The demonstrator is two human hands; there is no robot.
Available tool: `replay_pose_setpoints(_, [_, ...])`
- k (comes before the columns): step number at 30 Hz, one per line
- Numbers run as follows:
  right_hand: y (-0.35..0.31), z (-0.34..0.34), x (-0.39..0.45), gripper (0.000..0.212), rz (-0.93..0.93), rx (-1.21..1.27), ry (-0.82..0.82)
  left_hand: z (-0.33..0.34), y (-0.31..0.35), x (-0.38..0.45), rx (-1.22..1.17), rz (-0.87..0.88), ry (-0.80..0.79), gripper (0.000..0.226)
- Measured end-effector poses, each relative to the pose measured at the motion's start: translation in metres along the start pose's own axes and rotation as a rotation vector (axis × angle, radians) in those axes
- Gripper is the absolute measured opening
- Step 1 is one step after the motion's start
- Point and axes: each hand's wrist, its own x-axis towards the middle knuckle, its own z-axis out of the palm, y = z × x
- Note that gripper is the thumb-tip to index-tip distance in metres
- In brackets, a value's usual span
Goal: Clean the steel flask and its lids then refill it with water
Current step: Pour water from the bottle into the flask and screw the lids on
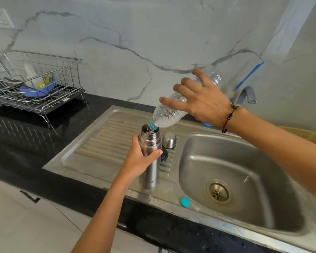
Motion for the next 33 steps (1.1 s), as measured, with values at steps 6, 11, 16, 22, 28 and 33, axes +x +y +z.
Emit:
replay_pose_setpoints(6, [-0.0013, 0.001, 0.0045, 0.051, -0.004, -0.11, 0.001, 0.0004, 0.0005, -0.0004, -0.004, 0.002, 0.002, 0.07])
replay_pose_setpoints(11, [-0.0005, -0.0005, 0.007, 0.047, -0.011, -0.155, 0.014, 0.001, 0.0021, -0.0005, -0.007, 0.0, -0.001, 0.071])
replay_pose_setpoints(16, [-0.0017, -0.0006, 0.0071, 0.046, -0.006, -0.169, 0.031, 0.0011, 0.002, -0.0012, -0.014, 0.0, 0.004, 0.073])
replay_pose_setpoints(22, [-0.0042, -0.0026, 0.008, 0.047, 0.005, -0.18, 0.03, 0.0014, 0.0029, -0.0013, -0.03, -0.002, 0.0, 0.073])
replay_pose_setpoints(28, [-0.0031, -0.0035, 0.0081, 0.048, 0.013, -0.178, 0.055, 0.0012, 0.002, -0.0013, -0.024, 0.0, 0.005, 0.073])
replay_pose_setpoints(33, [-0.004, -0.0028, 0.0052, 0.048, 0.032, -0.168, 0.067, 0.0013, 0.0031, -0.0015, -0.022, -0.007, -0.003, 0.076])
